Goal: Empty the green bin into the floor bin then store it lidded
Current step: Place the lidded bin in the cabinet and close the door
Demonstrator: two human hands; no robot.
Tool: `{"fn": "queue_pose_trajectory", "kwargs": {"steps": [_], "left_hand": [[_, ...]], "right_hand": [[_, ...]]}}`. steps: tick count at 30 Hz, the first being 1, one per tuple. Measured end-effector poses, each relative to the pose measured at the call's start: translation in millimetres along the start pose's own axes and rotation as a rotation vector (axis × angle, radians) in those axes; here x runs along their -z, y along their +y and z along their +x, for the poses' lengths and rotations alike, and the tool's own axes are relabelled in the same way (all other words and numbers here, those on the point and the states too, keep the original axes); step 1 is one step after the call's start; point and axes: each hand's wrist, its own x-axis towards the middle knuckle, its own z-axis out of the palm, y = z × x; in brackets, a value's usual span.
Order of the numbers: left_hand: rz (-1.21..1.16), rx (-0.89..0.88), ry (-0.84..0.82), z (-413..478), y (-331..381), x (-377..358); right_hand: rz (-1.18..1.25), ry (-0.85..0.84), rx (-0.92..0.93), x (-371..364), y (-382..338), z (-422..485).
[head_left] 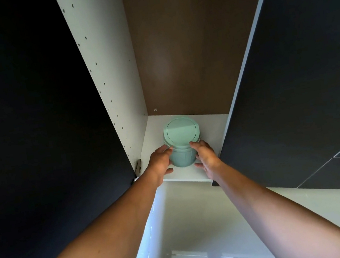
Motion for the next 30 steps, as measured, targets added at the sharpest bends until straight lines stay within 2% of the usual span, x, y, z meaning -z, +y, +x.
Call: {"fn": "queue_pose_trajectory", "kwargs": {"steps": [6, 12, 17, 22, 30], "left_hand": [[0.027, 0.027, 0.103, -47, 19, 8], [0.021, 0.079, 0.073, -138, 68, 16], [0.032, 0.082, 0.066, -226, 138, 24], [0.044, 0.034, 0.057, -327, 244, 40], [0.054, -0.176, 0.066, -467, 370, 82]], "right_hand": [[-0.112, 0.092, -0.041, -2, -15, -50], [-0.112, 0.141, -0.011, -13, -72, -141], [-0.167, 0.138, -0.034, -25, -146, -232], [-0.228, 0.128, -0.024, -37, -236, -328], [-0.392, 0.061, 0.131, -58, -363, -463]]}}
